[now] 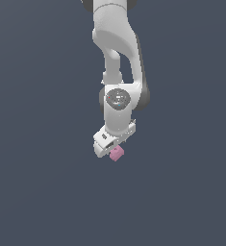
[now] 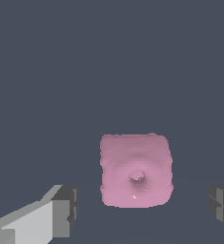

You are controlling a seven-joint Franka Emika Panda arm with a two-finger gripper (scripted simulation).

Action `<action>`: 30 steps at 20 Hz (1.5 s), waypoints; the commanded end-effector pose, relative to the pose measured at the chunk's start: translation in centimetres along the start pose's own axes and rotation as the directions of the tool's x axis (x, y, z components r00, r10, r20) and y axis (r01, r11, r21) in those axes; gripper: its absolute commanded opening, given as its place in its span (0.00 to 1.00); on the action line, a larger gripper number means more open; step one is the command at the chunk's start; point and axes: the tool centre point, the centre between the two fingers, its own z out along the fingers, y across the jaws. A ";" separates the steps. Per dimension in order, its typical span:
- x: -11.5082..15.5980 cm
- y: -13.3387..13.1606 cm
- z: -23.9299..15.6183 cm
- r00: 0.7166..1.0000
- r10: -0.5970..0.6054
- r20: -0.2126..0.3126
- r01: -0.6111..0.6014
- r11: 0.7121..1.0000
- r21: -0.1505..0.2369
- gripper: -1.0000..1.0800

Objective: Pick up the object and move it to a goal position.

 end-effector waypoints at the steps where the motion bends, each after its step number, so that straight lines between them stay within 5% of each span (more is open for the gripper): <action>1: 0.1 0.1 0.1 1.000 -0.020 -0.003 0.020 1.000 -0.002 0.96; 22: 0.2 0.1 5.2 1.000 -0.026 -0.003 0.026 1.000 -0.002 0.96; 23: 0.2 0.1 5.2 1.000 -0.026 -0.003 0.026 1.000 -0.002 0.00; 30: 0.2 0.1 5.2 1.000 -0.026 -0.003 0.026 1.000 -0.002 0.00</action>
